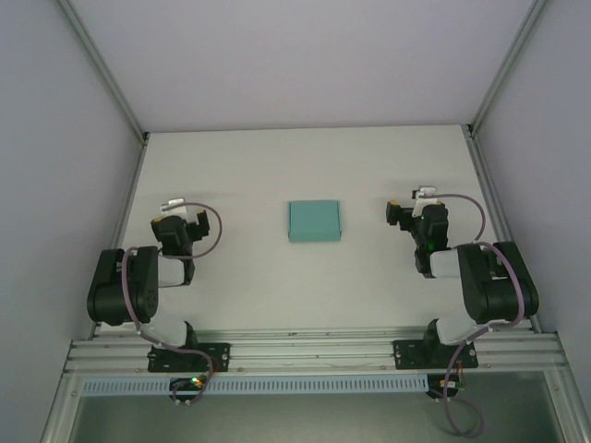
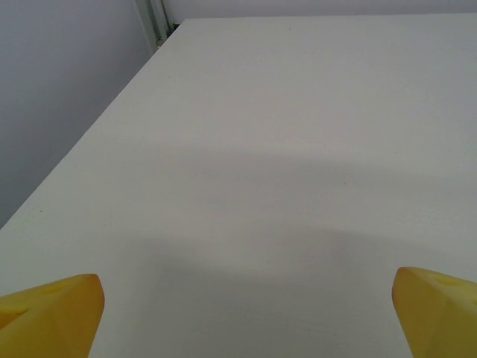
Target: Assemble paper box
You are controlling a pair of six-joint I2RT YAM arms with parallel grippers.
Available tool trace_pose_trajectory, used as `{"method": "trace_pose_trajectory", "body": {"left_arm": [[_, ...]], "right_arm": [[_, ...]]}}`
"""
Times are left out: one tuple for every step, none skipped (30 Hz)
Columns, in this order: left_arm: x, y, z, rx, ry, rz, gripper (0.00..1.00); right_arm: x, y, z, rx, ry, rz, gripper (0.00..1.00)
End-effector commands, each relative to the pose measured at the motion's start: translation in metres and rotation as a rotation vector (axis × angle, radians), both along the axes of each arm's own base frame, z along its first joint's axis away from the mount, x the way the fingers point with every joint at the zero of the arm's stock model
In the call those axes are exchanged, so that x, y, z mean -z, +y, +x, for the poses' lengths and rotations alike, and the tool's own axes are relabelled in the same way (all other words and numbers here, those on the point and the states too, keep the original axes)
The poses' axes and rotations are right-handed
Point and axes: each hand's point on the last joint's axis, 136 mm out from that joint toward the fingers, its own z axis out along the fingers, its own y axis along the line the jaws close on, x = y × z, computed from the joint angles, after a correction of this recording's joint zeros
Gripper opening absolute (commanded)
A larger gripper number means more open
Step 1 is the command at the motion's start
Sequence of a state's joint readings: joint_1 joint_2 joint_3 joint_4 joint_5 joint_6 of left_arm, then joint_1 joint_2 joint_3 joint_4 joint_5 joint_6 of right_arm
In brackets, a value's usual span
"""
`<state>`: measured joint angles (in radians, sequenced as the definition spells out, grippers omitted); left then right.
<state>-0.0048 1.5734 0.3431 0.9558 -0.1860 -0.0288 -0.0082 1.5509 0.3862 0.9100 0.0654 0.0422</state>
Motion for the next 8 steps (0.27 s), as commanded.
{"method": "trace_pose_trajectory", "body": {"left_arm": [[-0.0166, -0.0022, 0.0089, 0.016, -0.054, 0.013, 1.0], [-0.0163, -0.0026, 0.0088, 0.016, -0.053, 0.017, 1.0], [-0.0161, -0.0031, 0.0088, 0.018, -0.052, 0.017, 1.0], [-0.0165, -0.0046, 0.0092, 0.024, -0.052, 0.019, 1.0], [-0.0161, -0.0055, 0.0098, 0.029, -0.048, 0.021, 1.0], [-0.0159, -0.0054, 0.0097, 0.029, -0.047, 0.021, 1.0], [-0.0161, -0.0055, 0.0098, 0.03, -0.048, 0.022, 1.0], [-0.0161, -0.0055, 0.0099, 0.03, -0.047, 0.021, 1.0]], "right_arm": [[-0.0077, 0.0058, 0.0031, -0.021, -0.026, 0.014, 0.99], [-0.0068, 0.0069, 0.0027, -0.027, -0.021, 0.015, 1.0], [-0.0072, 0.0079, 0.0035, -0.034, -0.022, 0.014, 1.0], [-0.0069, 0.0104, 0.0037, -0.048, -0.019, 0.012, 1.0], [-0.0067, 0.0117, 0.0045, -0.057, -0.014, 0.01, 1.0], [-0.0064, 0.0119, 0.0045, -0.057, -0.013, 0.007, 0.99], [-0.0067, 0.012, 0.0044, -0.057, -0.015, 0.007, 1.0], [-0.0068, 0.0125, 0.0044, -0.059, -0.015, 0.006, 1.0]]}}
